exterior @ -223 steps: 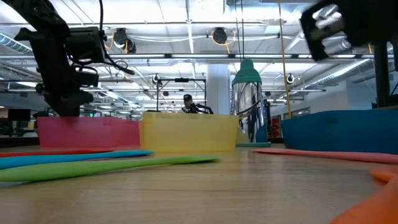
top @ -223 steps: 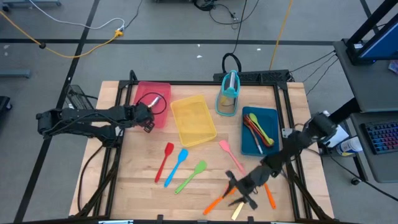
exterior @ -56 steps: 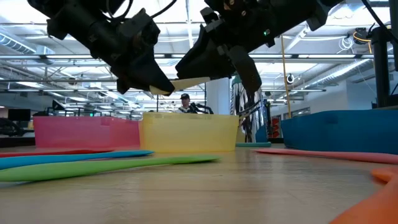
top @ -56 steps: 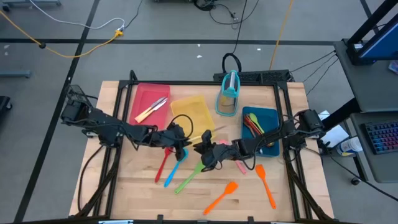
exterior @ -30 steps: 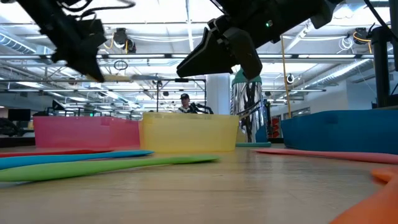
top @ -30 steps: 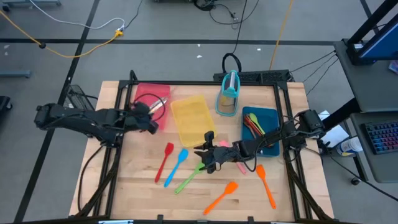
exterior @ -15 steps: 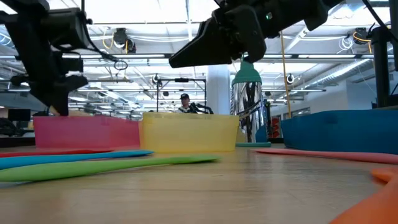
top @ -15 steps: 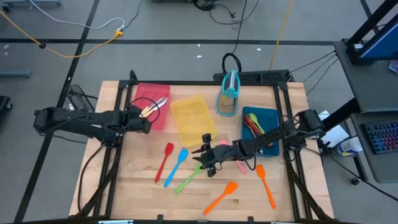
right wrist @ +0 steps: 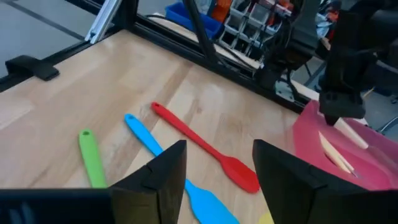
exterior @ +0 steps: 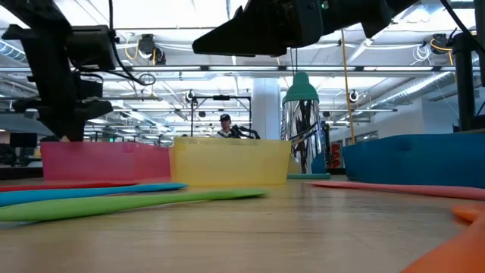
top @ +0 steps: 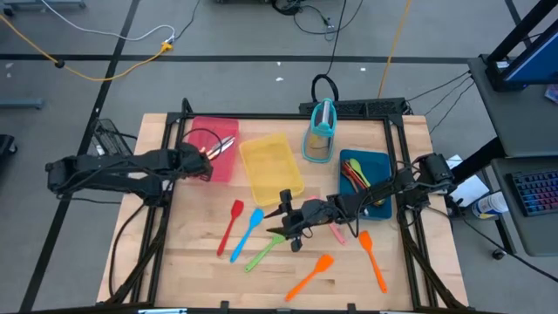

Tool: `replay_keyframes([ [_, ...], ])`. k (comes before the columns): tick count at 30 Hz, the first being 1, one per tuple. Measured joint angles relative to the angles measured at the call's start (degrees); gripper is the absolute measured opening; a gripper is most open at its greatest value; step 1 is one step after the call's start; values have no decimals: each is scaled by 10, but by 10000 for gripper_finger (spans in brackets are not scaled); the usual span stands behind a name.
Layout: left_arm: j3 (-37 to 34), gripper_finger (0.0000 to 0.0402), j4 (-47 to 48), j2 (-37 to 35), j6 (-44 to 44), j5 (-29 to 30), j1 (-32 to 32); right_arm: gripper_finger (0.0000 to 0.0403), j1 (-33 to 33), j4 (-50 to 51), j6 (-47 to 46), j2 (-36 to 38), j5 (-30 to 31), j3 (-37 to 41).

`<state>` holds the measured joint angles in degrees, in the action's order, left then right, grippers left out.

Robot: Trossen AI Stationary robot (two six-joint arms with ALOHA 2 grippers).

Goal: Pick & Place Kitchen Items
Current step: Put the yellow knife into the red bin, then put the red spatula into the yellow bin

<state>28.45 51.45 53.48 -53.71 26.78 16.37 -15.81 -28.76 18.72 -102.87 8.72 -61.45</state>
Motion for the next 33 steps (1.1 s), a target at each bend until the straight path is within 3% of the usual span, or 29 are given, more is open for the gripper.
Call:
replay_keyframes([
  [6,0,57,-108,48,107,-32,10,175,1,3,-13,0,0,0],
  [11,0,58,-165,92,116,-33,21,176,1,5,-46,0,0,0],
  [19,0,64,-182,148,121,-34,24,172,1,14,-46,0,1,0],
  [33,2,122,-190,156,193,-31,24,173,1,21,-45,0,1,0],
])
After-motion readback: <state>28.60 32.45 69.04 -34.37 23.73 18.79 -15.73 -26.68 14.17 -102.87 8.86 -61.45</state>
